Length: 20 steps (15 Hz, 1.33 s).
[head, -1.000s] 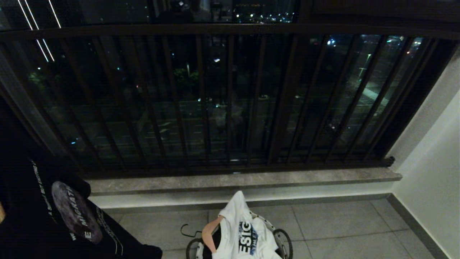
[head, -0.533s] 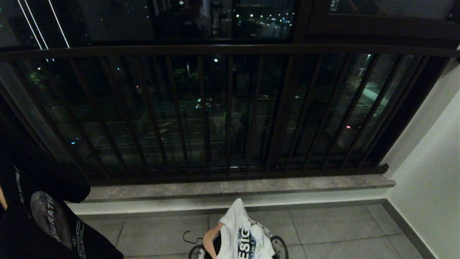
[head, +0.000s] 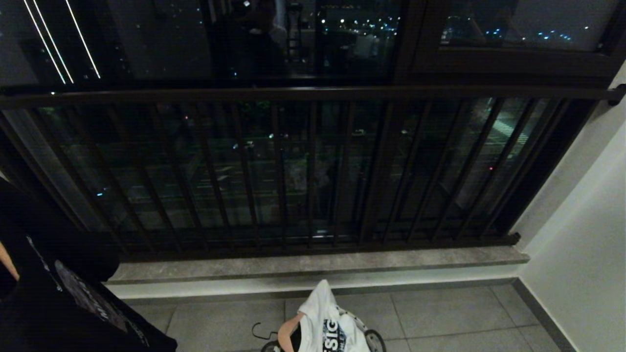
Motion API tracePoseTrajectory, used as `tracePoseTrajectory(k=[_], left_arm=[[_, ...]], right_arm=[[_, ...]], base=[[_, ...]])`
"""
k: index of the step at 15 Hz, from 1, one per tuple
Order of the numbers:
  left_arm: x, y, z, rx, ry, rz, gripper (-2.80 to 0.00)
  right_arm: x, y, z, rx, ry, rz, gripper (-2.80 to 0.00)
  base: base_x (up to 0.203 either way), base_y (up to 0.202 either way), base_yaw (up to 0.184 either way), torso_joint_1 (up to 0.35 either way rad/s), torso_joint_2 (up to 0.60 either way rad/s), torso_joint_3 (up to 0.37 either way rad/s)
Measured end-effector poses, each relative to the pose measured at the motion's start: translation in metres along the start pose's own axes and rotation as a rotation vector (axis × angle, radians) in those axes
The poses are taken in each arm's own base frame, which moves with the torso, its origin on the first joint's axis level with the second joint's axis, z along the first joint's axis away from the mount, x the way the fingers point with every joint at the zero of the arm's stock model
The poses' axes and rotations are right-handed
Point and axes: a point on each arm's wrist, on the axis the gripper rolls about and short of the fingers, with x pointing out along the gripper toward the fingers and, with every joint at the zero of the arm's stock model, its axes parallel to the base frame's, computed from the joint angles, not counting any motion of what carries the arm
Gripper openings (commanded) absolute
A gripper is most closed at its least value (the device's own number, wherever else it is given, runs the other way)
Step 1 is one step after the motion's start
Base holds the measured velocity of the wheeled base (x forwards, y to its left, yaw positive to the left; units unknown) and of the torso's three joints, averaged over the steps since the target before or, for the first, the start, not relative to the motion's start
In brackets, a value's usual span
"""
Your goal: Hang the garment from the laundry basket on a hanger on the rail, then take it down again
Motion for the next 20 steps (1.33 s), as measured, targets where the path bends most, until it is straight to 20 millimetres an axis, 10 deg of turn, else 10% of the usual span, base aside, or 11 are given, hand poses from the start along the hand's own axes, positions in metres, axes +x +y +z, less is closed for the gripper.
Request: tracePoseTrajectory(k=[20], left_arm=[[-0.0034, -0.0002, -0.0036, 0.003, 0.001, -0.006, -2.8]], right_arm=[[0.0, 0.0, 0.0, 0.0, 0.0, 0.0, -2.8]], base=[[0.0, 0.0, 0.0, 0.142, -0.31, -0.173]])
